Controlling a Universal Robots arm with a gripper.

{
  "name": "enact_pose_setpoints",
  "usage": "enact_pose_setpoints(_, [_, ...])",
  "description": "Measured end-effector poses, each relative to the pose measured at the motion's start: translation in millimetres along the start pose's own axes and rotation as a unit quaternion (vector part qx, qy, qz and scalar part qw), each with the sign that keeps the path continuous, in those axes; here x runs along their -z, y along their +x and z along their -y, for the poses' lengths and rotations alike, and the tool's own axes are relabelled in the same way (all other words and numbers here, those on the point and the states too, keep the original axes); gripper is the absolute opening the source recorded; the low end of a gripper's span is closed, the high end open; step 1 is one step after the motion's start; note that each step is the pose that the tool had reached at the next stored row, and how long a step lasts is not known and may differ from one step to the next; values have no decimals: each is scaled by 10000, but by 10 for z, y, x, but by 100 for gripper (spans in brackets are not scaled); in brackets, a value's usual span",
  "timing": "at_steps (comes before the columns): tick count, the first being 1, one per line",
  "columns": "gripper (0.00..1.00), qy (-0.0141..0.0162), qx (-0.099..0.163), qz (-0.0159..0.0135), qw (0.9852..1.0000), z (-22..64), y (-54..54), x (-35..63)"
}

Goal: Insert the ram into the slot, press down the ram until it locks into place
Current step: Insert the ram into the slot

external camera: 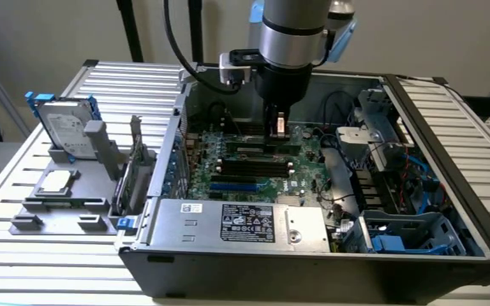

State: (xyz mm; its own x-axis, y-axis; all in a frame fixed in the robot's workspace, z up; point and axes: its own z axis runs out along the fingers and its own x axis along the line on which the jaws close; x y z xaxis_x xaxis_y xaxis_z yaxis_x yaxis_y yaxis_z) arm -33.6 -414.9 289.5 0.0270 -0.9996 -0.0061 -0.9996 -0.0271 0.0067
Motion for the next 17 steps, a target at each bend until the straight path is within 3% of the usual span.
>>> enact_pose_setpoints(17, [13,10,-1,1,10000,-5,-30,-204])
